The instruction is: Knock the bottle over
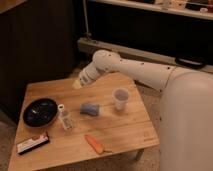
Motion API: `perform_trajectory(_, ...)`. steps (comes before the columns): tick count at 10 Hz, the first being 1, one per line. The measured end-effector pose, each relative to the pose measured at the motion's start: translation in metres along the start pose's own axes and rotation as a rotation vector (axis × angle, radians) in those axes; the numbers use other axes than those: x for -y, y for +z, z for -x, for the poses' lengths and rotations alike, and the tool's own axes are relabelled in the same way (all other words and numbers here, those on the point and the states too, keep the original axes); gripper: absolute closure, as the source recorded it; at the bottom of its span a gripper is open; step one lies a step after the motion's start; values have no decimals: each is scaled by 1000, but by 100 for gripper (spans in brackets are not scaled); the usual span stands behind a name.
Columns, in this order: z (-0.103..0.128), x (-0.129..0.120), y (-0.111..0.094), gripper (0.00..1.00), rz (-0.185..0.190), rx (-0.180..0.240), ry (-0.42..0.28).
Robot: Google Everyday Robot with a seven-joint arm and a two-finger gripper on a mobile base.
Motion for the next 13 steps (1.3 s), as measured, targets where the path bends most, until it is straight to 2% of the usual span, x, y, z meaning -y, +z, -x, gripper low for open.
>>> perform_trajectory(1,2,-14,-2,100,19,3,-40)
perform_trajectory(2,11,-44,-2,100,54,4,-130)
perform_trajectory(4,20,-71,-3,100,88,-12,-252)
perform_trajectory(5,27,-85,-2,100,113,-23,-339)
perform_trajectory(8,31,-96,2,100,148,-51,-407)
perform_trajectory(13,25,-125,32,100,221,-130,-465)
